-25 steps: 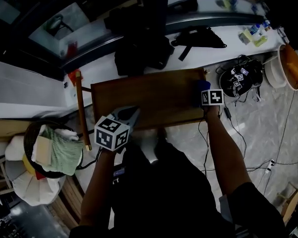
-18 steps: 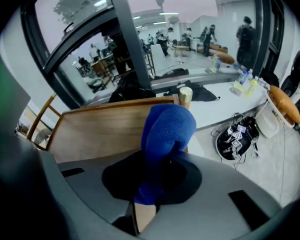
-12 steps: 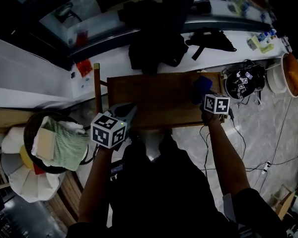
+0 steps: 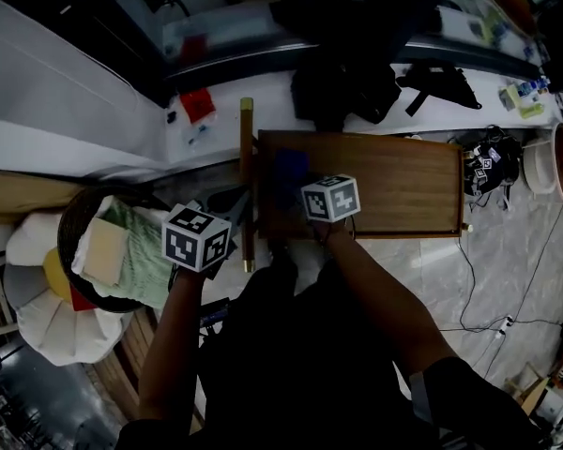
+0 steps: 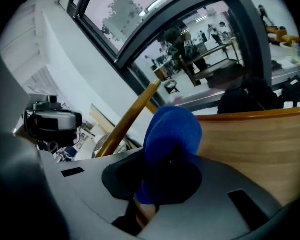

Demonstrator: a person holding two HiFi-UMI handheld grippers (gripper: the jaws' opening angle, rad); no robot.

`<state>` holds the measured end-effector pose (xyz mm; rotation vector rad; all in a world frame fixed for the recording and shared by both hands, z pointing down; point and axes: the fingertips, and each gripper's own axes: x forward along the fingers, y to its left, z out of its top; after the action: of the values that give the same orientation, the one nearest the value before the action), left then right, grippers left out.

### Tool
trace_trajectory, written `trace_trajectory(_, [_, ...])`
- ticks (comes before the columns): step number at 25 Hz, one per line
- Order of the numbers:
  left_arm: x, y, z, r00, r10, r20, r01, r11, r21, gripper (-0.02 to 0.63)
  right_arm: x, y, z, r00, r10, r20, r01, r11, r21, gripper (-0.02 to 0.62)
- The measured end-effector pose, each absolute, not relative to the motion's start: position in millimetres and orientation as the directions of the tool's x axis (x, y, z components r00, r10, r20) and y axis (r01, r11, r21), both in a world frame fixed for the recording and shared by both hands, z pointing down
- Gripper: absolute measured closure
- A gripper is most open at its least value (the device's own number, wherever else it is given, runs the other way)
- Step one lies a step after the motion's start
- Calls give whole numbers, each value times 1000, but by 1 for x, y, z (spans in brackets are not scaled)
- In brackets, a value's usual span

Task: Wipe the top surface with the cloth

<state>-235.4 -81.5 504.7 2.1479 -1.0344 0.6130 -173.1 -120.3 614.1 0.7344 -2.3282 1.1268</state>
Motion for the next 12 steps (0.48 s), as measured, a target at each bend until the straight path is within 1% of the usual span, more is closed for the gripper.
trace_trajectory(4, [-259,-73,514,566,-490,663,-817,-442,371,600,-211,-105,653,-734,-184,654,-632,536,-560,532])
trace_trajectory(8, [-260,-64,524,576,-469,670,-809,-444,384,600,-218,-89,683,-679,-123,723,-642,578,-504,532])
trace_trajectory(12, [-249,-62,530,585,-453,673,-802,-446,397,600,-215,-91,692,-655,-109,748,-643,601,-475,532])
